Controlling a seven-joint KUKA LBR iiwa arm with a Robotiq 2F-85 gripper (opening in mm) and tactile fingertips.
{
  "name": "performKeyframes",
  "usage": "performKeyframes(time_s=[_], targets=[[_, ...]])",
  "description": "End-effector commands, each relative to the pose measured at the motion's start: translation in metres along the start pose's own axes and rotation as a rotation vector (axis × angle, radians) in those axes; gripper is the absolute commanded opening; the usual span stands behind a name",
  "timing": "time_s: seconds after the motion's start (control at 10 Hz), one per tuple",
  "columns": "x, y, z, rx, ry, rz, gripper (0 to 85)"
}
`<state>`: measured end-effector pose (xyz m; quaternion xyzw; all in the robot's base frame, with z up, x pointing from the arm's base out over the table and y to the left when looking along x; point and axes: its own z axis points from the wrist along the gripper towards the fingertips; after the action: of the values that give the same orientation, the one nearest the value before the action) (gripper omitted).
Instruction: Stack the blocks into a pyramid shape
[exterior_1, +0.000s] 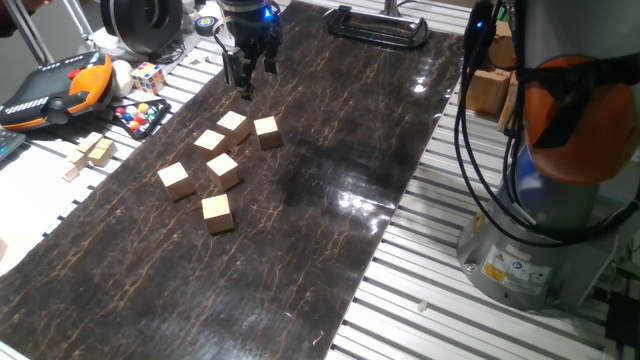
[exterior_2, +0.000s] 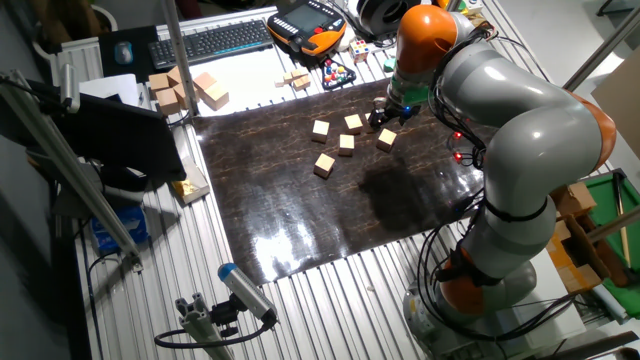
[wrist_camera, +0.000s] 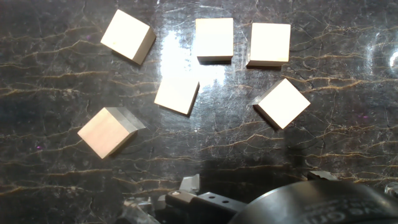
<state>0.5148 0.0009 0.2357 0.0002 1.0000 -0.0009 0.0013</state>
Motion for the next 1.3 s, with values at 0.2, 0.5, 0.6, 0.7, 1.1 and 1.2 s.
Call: performKeyframes(time_s=[0.2, 0.5, 0.6, 0.7, 1.1, 1.2], targets=[[-0.0004, -0.0009, -0.0015, 0.06, 0.006, 0.122, 0.7], [-0.0004, -0.002, -0.0006, 0.056, 0.009, 0.122, 0.7], [-0.0006, -0.0022, -0.0003, 0.053, 0.01, 0.123, 0.7], [-0.0012, -0.0023, 0.0002, 0.052, 0.006, 0.126, 0.7], [-0.0038, -0.0025, 0.0035, 0.055, 0.004, 0.136, 0.7], [-0.0056, -0.0026, 0.006, 0.058, 0.003, 0.143, 0.7]])
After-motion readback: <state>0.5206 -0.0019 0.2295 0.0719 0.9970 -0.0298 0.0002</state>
